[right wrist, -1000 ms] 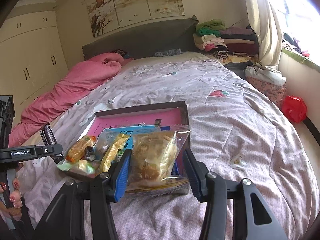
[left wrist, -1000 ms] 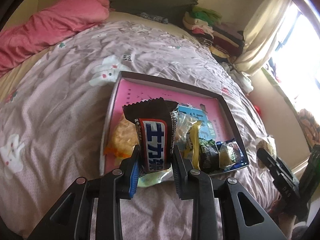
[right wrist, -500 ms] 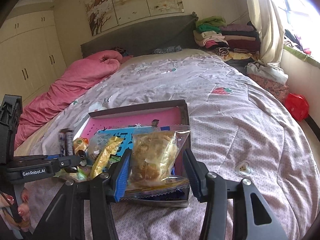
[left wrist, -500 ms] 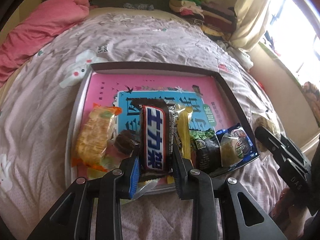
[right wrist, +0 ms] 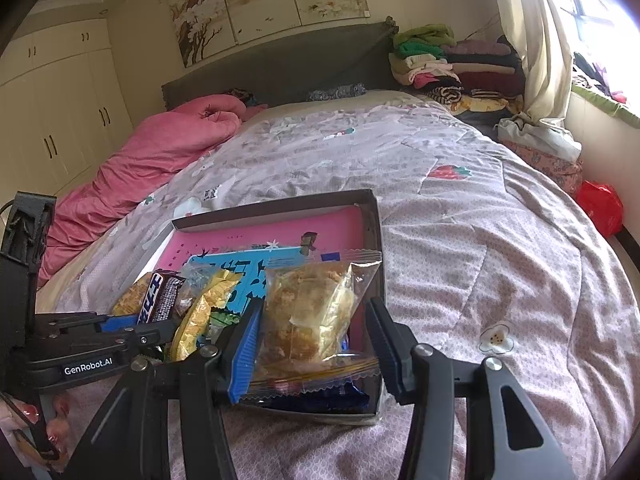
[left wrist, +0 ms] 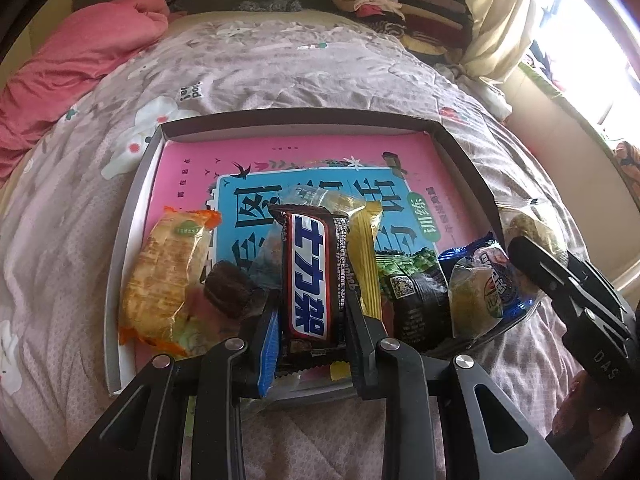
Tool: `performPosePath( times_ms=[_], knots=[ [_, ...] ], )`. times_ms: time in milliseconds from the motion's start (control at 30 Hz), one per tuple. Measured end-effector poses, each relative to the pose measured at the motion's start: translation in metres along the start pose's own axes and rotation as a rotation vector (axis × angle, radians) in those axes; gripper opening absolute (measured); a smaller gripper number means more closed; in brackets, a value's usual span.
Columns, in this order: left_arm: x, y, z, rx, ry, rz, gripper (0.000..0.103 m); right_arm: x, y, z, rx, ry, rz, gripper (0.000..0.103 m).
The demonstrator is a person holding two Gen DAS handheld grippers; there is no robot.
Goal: Organize snacks
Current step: 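Lower the chocolate bar into the tray with the left tool while the right tool lowers the crispy-snack bag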
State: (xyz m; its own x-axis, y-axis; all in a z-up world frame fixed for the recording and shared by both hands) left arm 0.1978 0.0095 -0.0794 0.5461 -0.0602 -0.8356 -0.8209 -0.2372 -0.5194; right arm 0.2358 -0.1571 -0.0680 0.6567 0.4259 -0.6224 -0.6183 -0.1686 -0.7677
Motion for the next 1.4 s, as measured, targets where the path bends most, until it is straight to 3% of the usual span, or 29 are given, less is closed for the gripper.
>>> performPosePath(
  times_ms=[567, 1400],
  knots=[
    [0.003, 0.001, -0.004, 0.008, -0.017, 0.002, 0.030, 0.023, 0.007, 0.001, -0.020, -0.009, 0.050, 0.052],
    [0.002, 0.002, -0.002, -0.005, -0.018, -0.001, 0.030, 0.020, 0.009, 0.000, 0.000, -0.034, 0.046, 0.053]
  ],
)
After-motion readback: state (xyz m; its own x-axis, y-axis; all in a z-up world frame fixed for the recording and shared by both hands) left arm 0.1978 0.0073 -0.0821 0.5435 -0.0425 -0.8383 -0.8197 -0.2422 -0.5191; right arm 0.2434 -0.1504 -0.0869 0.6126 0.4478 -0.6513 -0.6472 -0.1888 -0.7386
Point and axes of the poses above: each gripper's, at about its wrist camera, not at the fingertips, and x roughly the way its jaws point, z to its left, y to its underside, the point moved 6 cm from there along x, roughly the way its jaws point, and after that the axes turned 4 degrees about -x, right-handed, at the moved point
